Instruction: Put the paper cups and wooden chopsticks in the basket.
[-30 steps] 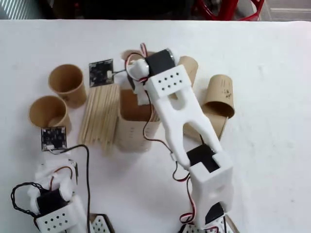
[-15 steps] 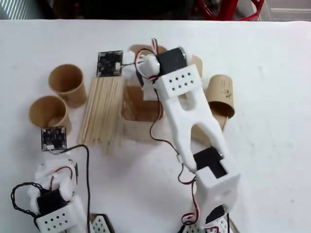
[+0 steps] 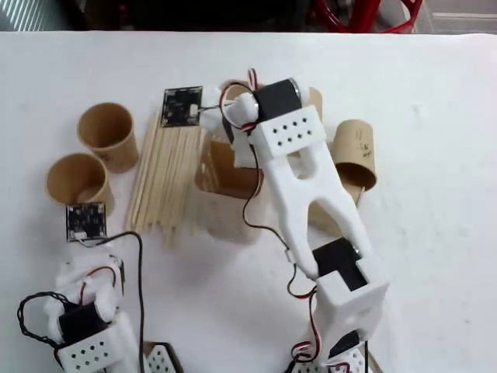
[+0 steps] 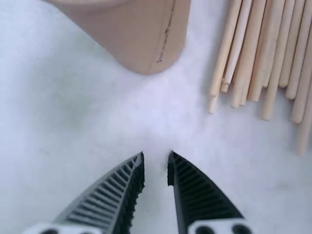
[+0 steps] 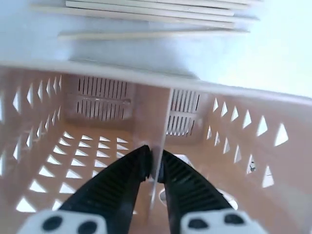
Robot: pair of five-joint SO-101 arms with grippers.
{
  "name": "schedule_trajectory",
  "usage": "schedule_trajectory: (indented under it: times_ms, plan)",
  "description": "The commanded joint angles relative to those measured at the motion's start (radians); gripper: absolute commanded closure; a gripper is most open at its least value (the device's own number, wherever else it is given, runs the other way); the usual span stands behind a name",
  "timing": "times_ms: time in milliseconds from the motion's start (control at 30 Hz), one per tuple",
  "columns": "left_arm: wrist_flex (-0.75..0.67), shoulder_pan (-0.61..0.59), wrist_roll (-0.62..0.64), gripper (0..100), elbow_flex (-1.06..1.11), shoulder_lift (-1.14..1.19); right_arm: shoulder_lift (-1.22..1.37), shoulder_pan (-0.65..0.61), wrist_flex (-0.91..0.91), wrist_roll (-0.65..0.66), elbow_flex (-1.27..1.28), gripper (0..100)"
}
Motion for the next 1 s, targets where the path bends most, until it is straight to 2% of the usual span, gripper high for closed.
schedule_trajectory:
  times_ms: [0, 133, 367, 500, 733, 867, 967]
  plan:
    - [0.000, -0.007, -0.003, 90, -0.002, 0.007, -0.050, -0.039, -0.008, -0.017, -0.003, 98.1]
    - [0.000, -0.007, -0.003, 90, -0.002, 0.007, -0.051, -0.033, -0.004, -0.091, -0.005, 97.5]
    - [0.000, -0.007, -0.003, 90, -0.002, 0.007, -0.079, -0.031, 0.005, -0.143, -0.008, 83.5]
    - [0.000, -0.007, -0.003, 90, -0.002, 0.007, -0.151, -0.033, 0.005, -0.167, -0.006, 83.7]
    - [0.000, -0.007, -0.003, 90, -0.002, 0.007, -0.372, -0.024, 0.007, -0.391, 0.018, 85.4]
    - [0.000, -0.007, -0.003, 90, -0.002, 0.007, -0.518, -0.022, 0.007, -0.486, 0.089, 85.4]
    - [0.000, -0.007, -0.003, 90, -0.002, 0.007, -0.645, -0.022, 0.007, -0.511, 0.186, 85.3]
